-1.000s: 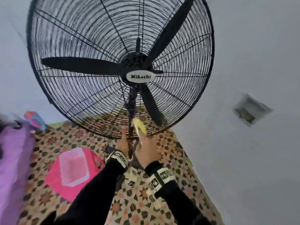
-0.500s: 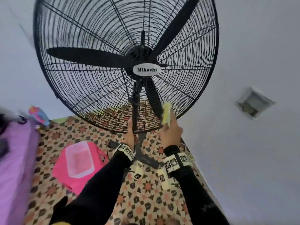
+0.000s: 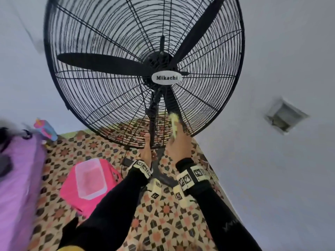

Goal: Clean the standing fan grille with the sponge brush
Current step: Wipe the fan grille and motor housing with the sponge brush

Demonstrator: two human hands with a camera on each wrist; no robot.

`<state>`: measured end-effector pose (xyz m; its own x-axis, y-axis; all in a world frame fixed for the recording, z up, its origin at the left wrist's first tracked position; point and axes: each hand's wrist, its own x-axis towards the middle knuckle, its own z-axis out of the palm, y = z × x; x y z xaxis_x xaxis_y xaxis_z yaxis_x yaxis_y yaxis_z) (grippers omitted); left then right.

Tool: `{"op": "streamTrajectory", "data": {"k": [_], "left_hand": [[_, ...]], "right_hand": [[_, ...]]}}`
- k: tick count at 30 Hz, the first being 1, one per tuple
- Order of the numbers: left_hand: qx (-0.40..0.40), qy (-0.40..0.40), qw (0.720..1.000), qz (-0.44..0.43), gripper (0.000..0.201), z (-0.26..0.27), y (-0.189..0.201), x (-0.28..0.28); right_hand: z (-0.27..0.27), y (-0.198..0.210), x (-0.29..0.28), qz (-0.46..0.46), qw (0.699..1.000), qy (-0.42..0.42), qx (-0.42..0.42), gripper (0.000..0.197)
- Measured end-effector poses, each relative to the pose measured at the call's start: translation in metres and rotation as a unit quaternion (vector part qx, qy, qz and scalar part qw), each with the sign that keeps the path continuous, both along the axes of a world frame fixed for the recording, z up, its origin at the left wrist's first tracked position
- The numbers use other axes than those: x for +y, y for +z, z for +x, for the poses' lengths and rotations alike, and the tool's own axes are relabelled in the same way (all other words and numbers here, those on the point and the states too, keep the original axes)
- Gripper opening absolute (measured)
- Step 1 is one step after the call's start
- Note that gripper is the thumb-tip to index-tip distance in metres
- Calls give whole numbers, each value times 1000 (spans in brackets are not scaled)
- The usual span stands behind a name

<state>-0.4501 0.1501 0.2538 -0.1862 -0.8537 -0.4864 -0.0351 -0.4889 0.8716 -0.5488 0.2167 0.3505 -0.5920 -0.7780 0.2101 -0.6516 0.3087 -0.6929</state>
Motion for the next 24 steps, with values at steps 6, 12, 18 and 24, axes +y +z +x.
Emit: {"op": "streamTrajectory", "data": {"k": [6, 12, 18, 24], "left_hand": [[19, 27, 999, 24, 101, -4, -22, -9], [19, -11, 998, 53, 97, -6, -43, -20], [7, 1, 999, 44, 70, -3, -3, -7], [30, -27, 997, 58, 71, 0, -22, -18]], "right_hand": [[-2, -17, 17, -53, 993, 26, 107, 53], [-19, -21, 7, -133, 947, 132, 260, 52], [-30, -25, 15, -102, 980, 151, 85, 55], [-54, -8, 8, -170, 978, 54, -107, 38]]}}
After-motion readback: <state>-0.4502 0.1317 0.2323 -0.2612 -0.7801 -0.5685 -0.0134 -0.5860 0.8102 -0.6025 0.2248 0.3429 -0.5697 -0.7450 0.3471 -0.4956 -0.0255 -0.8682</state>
